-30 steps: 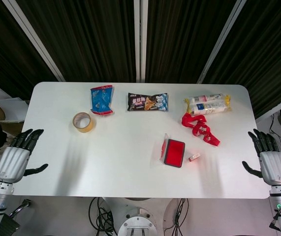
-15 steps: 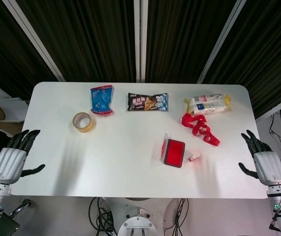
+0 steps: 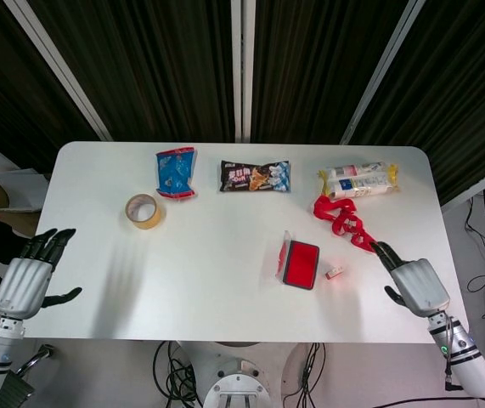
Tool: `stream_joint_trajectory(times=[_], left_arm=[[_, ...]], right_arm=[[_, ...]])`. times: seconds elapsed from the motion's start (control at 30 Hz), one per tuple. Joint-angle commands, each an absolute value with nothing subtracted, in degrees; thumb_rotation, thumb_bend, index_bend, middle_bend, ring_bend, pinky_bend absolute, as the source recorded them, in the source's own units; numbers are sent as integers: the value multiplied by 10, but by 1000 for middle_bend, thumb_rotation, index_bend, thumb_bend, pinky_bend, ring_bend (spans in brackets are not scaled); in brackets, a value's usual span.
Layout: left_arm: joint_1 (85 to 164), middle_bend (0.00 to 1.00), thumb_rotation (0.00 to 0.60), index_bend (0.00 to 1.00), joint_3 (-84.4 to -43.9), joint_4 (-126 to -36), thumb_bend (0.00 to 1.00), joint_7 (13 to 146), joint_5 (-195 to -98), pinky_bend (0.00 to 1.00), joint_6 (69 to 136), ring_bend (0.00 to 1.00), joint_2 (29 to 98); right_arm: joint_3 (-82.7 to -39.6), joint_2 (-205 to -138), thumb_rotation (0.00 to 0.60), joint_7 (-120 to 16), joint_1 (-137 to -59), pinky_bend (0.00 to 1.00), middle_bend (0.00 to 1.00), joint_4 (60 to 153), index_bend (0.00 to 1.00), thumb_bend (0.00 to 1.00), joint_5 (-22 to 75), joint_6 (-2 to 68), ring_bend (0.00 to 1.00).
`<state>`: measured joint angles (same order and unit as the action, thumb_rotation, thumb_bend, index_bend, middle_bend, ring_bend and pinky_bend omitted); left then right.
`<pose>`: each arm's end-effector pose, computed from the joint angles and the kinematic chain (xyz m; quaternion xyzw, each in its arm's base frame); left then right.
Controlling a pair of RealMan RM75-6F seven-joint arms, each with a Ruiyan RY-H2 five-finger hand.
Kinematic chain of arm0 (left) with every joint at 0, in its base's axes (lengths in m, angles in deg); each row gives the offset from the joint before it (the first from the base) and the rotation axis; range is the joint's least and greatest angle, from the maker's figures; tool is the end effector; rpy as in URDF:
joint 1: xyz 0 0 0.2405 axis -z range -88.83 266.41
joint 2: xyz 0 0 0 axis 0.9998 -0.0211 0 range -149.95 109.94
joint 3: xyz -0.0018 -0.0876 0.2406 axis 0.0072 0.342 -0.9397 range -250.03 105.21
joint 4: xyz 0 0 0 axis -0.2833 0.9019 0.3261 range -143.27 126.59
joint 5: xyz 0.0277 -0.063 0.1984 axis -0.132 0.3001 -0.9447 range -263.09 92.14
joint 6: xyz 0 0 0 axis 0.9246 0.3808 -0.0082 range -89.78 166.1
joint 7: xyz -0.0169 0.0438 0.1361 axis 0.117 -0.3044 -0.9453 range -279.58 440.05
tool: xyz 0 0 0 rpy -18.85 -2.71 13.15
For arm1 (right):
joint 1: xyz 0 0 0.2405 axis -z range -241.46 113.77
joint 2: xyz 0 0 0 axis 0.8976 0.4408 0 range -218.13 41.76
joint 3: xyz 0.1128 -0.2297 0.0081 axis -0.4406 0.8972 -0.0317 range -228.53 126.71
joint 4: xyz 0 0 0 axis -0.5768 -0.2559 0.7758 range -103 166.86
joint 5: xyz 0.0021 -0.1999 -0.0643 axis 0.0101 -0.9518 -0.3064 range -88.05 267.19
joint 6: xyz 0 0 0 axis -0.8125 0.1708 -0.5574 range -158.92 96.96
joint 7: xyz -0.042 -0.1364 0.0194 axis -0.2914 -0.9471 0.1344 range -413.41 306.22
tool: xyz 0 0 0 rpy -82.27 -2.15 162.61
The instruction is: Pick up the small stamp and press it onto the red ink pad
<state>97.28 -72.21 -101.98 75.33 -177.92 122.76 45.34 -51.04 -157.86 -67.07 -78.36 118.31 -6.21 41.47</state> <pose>-0.2824 0.1877 0.1369 -0.6576 -0.3429 -0.3984 0.5397 -0.2852 -0.2157 0.0925 0.7639 -0.2697 0.3099 0.4977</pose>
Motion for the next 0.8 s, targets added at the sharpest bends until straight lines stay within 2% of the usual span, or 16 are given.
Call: stream_joint_trajectory(times=[0.03, 0.17, 0.37, 0.57, 0.8], left_arm=[[972, 112, 541, 51, -723, -1018, 5, 756, -1777, 163, 1226, 99, 454], [972, 113, 540, 51, -723, -1013, 5, 763, -1774, 163, 1226, 99, 455], [972, 113, 541, 51, -723, -1006, 5, 773, -1771, 163, 1223, 99, 453], [974, 112, 541, 51, -722, -999, 5, 782, -1768, 163, 1219, 99, 454], [975, 112, 547, 51, -723, -996, 5, 785, -1769, 163, 1218, 99, 455]], right_arm=[[-512, -1610, 600, -713, -812, 917, 86, 1181, 0, 161, -65, 379, 739], [-517, -1642, 600, -732, -829, 917, 83, 1164, 0, 160, -55, 356, 738], [-525, -1686, 600, -747, -840, 917, 133, 1129, 19, 159, -31, 341, 739], [-524, -1716, 600, -731, -844, 917, 162, 1091, 117, 160, -25, 347, 738], [-516, -1742, 600, -697, -856, 917, 255, 1050, 257, 162, -37, 352, 739]])
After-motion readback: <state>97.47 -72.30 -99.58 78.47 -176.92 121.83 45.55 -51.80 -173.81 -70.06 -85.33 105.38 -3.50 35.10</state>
